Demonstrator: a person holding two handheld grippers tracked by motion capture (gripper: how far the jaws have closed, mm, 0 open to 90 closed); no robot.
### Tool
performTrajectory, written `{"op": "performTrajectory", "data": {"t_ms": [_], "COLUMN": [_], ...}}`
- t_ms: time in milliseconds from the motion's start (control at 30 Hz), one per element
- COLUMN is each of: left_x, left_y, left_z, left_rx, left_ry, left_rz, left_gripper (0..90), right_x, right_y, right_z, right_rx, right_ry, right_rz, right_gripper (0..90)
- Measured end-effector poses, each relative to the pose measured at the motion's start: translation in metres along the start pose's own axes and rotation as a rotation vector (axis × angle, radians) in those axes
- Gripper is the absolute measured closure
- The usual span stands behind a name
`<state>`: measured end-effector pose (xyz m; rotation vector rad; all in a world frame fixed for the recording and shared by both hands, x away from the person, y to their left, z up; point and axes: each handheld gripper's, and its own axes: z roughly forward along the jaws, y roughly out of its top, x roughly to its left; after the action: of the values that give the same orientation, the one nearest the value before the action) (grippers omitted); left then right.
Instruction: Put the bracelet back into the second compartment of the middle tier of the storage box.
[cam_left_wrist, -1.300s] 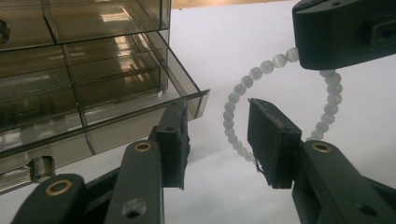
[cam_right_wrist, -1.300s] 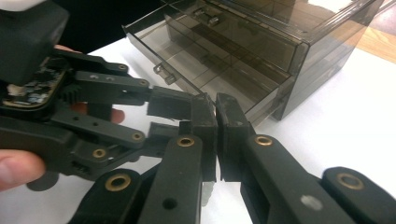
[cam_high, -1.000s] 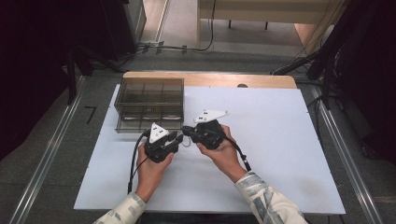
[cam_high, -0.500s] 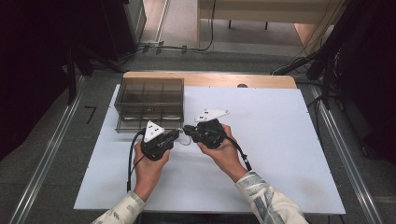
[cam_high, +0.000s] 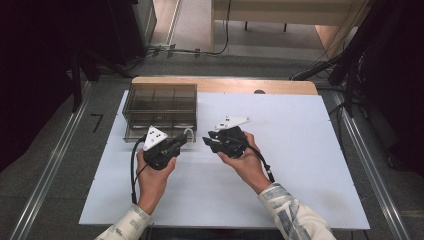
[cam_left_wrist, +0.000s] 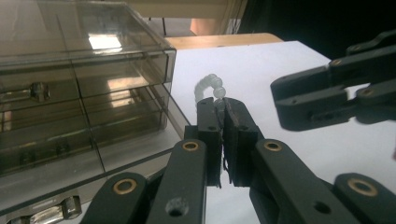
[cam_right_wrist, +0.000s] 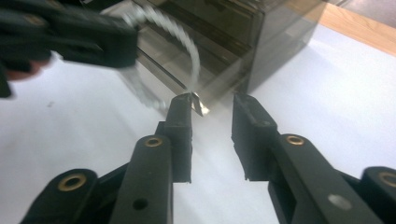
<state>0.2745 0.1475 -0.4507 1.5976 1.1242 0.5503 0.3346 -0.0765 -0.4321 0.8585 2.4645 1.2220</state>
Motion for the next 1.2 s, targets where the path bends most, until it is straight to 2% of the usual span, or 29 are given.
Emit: {"op": "performTrajectory", "data": {"t_ms": [133,300,533,867,1200], "left_x": [-0.003,-0.002,0.011,0.028,0.042], "left_y": [0.004,0.008,0.014,0.022,0.023], "left_z": [-0.004,-0.009,-0.016,-0.028,-0.027], "left_rx": [-0.019,-0.044,-0.074,-0.133,-0.143], "left_ry": [-0.017,-0.009,0.025,0.072,0.127], "left_rz": [0.005,0.007,-0.025,-0.059,-0.064], "left_gripper": [86.8,86.8,86.7,86.7,86.7], "right_x": [-0.006,-0.015,-0.029,-0.039,-0.048], "right_y": [-0.007,-0.016,-0.032,-0.047,-0.061], "right_z": [0.0,-0.004,-0.008,-0.012,-0.021], "right_rx": [0.012,0.029,0.06,0.086,0.089], "right_ry": [-0.015,-0.041,-0.078,-0.106,-0.121], "right_rz": [0.018,0.03,0.063,0.086,0.101], "right_gripper": [62.1,60.3,55.6,50.1,50.1]}}
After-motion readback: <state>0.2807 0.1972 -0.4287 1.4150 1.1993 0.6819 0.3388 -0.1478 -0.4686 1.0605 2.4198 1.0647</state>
